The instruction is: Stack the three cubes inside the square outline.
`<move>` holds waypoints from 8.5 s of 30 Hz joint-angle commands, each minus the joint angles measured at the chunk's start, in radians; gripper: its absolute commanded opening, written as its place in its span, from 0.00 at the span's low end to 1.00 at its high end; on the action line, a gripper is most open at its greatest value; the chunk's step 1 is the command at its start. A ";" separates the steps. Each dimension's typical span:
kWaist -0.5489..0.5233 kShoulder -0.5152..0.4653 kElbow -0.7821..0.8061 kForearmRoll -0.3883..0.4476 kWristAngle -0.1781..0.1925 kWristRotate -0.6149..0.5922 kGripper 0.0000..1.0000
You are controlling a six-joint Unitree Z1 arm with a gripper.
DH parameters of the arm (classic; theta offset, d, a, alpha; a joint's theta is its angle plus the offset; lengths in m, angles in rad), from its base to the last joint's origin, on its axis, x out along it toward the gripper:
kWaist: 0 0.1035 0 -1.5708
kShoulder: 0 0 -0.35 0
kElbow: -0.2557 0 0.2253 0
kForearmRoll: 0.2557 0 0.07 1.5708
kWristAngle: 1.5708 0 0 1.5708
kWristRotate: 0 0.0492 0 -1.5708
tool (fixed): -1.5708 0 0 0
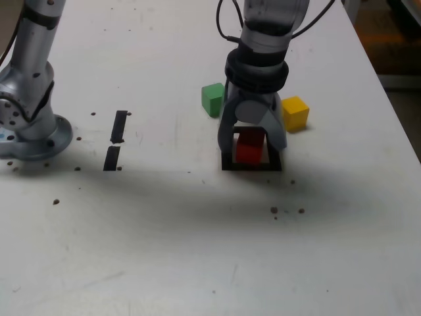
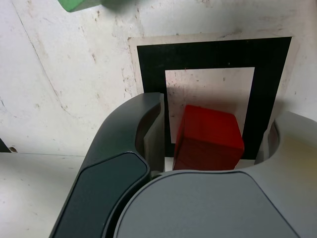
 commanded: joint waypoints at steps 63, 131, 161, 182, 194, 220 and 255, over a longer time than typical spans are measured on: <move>0.212 0.162 -0.337 0.062 0.064 0.086 0.83; -0.027 -0.125 -0.032 0.013 0.029 0.164 0.17; -0.013 -0.106 -0.015 -0.018 0.070 0.164 0.48; -0.006 -0.127 0.015 -0.041 0.084 0.163 0.82; 0.045 -0.246 -0.010 0.001 0.149 0.161 0.85; 0.255 -0.313 0.214 -0.111 0.169 0.141 0.93; 0.393 -0.075 0.194 -0.124 0.072 0.211 0.48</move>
